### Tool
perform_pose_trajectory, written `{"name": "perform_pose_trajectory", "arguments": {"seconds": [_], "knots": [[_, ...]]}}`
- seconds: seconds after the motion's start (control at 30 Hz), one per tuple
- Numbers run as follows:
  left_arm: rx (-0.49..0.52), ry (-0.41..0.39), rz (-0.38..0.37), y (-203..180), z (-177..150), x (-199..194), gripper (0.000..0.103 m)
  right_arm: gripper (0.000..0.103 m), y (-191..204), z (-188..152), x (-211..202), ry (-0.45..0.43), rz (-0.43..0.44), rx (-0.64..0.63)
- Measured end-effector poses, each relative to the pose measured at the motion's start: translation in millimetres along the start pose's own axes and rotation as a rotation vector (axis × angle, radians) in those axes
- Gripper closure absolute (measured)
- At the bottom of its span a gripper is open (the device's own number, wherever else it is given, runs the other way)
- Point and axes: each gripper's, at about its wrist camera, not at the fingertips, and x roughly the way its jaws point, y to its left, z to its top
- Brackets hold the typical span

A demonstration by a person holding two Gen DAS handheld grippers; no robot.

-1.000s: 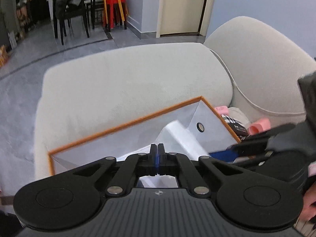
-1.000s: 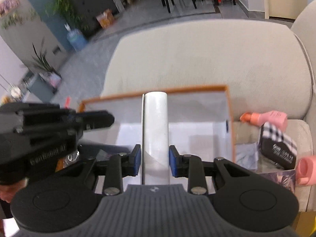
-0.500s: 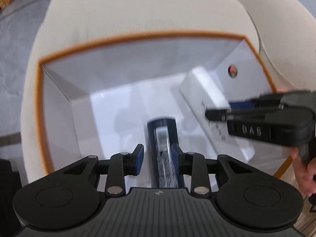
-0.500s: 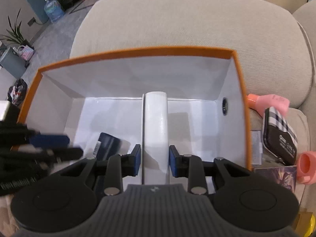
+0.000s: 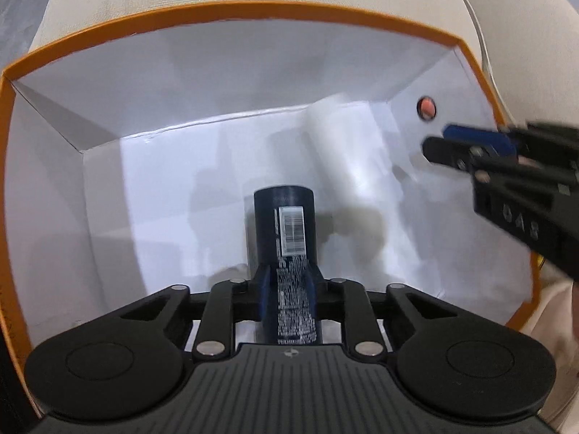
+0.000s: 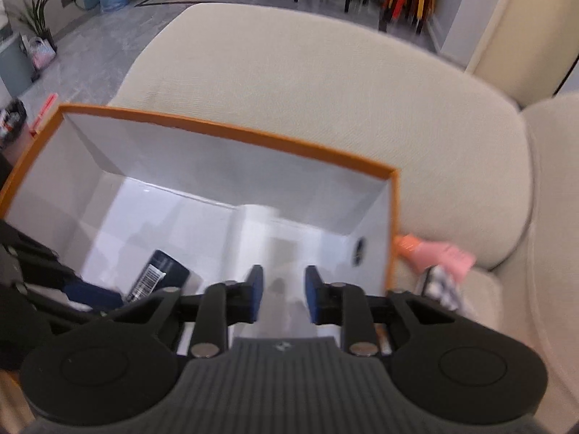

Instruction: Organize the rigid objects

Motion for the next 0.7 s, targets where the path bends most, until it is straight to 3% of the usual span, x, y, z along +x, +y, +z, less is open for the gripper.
{"name": "perform_pose_trajectory", "arguments": {"seconds": [0.13, 0.27, 0.43, 0.57, 0.63, 0.7], "knots": [[-0.082, -0.038, -0.012, 1.7, 2.7, 2.1, 0.088, 0.087, -6.6, -3.0, -8.2, -0.033, -0.028, -0.014], [-0.124, -0.052, -0.046, -9.0, 4.7, 4.6, 0.092, 0.086, -7.0, -7.1, -20.2, -0.057, 0.020, -0.025], [-0.138, -0.058, -0.060, -2.1, -2.1, -3.3, 0.096, 0.081, -1.5, -12.2, -20.0, -0.014, 0.155, -0.035], [-0.165, -0.052, -0.017, 15.4, -8.4, -0.6, 0.096, 0.078, 8.0, -15.0, -4.7, 0.028, 0.197, -0.034], [-0.181, -0.044, -0.023, 25.5, -13.5, 0.6, 0.096, 0.073, 12.9, -16.5, 1.0, 0.039, 0.217, -0.038], [-0.197, -0.044, -0.050, 33.2, -17.0, -0.8, 0.096, 0.073, 19.4, -17.8, 8.0, 0.042, 0.182, -0.059]]}}
